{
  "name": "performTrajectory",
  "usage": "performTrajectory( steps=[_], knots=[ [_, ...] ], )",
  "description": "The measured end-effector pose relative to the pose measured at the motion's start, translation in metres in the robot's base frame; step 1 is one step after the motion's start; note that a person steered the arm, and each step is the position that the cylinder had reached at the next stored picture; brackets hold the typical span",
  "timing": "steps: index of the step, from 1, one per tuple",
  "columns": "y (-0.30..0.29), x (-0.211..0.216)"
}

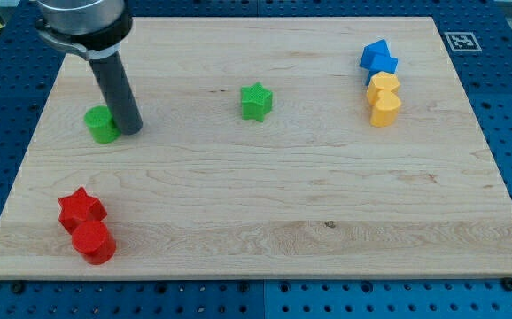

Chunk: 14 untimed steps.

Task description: Move your arm to the left of the yellow heart

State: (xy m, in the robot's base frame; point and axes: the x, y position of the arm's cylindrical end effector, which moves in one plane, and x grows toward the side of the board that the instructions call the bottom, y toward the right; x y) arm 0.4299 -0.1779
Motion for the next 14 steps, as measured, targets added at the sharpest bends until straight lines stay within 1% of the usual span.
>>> performTrajectory(
  steps=[3, 4, 5, 6, 8, 9, 10, 11, 13, 14],
  knots=[
    [-0.015, 0.000],
    [-0.010, 0.000],
    [0.040, 0.000],
    [0.077, 0.000],
    [0.086, 0.005],
    [0.123, 0.027],
    [0.143, 0.034],
    [0.200, 0.050],
    [0.282, 0.053],
    [0.302, 0.050]
  ],
)
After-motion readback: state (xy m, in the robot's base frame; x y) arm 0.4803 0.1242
